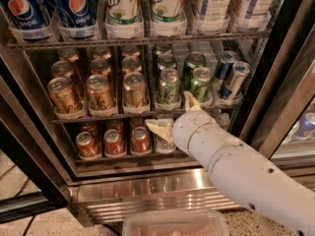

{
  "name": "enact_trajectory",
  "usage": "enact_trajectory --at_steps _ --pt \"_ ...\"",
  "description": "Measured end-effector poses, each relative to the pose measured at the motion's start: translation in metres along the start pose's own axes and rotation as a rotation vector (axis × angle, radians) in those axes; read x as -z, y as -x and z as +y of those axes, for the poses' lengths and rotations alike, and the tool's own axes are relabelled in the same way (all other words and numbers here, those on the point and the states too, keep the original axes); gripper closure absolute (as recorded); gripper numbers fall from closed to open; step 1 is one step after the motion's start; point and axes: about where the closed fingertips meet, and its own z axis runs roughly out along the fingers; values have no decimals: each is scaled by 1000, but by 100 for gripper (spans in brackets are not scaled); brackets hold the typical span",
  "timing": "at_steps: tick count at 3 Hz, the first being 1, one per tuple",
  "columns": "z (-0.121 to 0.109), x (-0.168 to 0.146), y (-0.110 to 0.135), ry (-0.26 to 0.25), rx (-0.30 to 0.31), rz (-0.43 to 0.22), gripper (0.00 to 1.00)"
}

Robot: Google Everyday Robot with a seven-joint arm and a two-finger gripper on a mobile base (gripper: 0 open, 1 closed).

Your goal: Pick green can from middle shelf of fridge

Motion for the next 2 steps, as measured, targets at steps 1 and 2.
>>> enact_trajectory --at_steps 1,2 --pt "0 -1 1 -17 6 -13 31" --pt "-6 -4 2 -56 14 -40 43"
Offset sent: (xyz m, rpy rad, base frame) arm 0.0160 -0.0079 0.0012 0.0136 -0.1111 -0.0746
